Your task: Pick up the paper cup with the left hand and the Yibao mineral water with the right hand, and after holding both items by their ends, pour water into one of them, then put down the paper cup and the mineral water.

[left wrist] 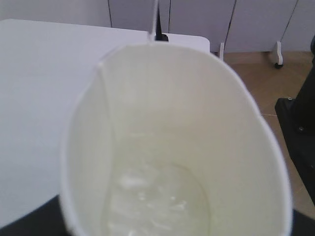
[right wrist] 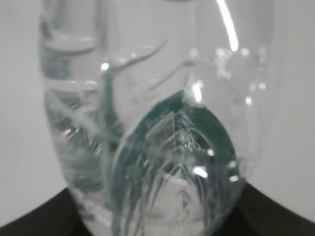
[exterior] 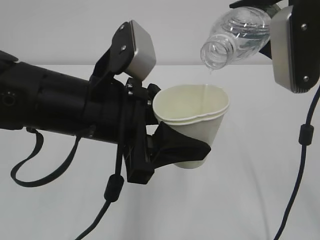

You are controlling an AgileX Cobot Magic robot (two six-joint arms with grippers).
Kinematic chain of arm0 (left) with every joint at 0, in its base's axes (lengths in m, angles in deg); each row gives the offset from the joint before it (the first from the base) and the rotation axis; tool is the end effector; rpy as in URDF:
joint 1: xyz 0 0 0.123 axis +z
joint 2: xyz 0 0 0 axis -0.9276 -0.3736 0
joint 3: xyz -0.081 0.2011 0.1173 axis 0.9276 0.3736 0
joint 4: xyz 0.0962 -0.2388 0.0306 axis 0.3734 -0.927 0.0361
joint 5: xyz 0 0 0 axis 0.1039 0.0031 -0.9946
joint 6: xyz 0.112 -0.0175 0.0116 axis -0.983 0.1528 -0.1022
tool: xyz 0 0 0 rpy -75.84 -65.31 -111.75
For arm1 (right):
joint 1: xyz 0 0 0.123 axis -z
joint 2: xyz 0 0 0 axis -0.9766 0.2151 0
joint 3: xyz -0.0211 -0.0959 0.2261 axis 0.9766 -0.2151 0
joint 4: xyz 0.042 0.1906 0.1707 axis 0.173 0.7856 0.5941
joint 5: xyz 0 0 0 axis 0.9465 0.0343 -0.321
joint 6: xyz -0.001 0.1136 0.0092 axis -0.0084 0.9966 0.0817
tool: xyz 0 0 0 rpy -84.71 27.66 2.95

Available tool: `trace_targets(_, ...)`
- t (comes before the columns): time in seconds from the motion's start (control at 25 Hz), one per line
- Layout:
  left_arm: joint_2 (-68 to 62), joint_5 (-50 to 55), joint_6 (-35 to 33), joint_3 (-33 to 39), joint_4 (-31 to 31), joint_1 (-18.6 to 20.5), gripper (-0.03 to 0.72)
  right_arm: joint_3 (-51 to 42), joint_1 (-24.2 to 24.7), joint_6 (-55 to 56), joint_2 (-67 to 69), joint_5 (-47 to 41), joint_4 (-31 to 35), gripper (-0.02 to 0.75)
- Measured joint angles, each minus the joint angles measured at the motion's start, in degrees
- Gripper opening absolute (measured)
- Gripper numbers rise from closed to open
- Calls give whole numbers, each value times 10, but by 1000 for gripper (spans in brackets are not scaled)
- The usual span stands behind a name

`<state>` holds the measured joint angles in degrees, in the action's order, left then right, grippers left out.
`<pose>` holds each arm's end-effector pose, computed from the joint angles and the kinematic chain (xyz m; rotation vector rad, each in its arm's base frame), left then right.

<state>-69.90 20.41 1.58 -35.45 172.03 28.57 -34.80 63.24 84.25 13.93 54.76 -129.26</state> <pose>0.2186 -0.2724 0.2014 1.3611 1.6070 -0.9302 0.2984 0.1164 0.2986 -1.7721 0.7800 -0.7349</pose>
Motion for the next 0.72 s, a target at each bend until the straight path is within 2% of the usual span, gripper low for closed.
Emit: trace_targets(0.72,0,2,1,0,-1,0,421,2,0,-1,0,1,0,404)
